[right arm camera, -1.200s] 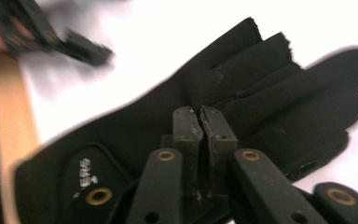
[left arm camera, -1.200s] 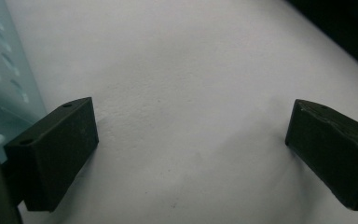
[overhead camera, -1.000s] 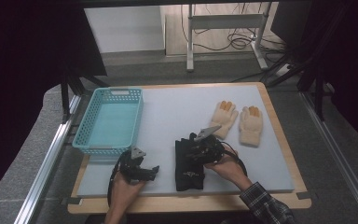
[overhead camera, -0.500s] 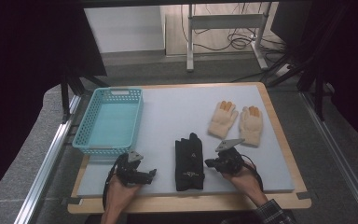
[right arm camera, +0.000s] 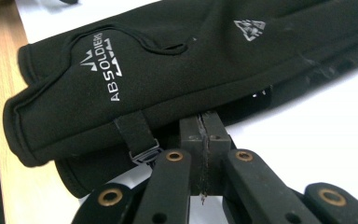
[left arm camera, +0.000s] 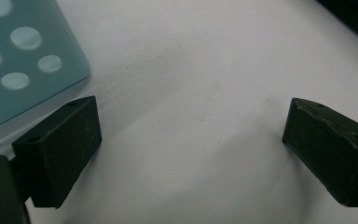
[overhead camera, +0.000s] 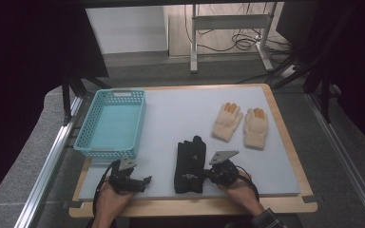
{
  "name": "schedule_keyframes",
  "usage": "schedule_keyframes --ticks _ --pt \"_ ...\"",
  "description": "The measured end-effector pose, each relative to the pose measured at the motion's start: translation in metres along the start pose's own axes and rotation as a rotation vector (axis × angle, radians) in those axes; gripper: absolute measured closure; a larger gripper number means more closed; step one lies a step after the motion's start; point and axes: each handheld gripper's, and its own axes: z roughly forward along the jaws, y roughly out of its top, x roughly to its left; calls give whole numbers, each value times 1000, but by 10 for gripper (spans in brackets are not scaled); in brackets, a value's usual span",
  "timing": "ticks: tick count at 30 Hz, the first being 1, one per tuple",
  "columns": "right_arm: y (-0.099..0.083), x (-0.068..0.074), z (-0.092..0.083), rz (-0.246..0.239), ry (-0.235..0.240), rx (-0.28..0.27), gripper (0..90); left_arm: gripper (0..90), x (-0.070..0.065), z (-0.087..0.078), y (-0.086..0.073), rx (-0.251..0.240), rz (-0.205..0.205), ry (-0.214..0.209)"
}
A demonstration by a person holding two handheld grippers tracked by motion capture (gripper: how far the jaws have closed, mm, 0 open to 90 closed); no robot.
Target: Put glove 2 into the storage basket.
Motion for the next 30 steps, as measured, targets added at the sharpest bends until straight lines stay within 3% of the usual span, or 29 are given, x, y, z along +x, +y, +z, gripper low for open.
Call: schedule_keyframes --ticks 11,16,22,30 --pt "27 15 36 -25 -15 -33 874 31 0 2 -2 -24 -1 -2" --pt "31 18 42 -27 -20 -42 859 14 -1 4 -3 -50 -4 2" --pt "26 12 21 -33 -45 -43 765 15 0 5 -5 -70 14 -6" --pt "6 -21 -26 31 -173 -85 547 23 1 5 -4 -67 7 -19"
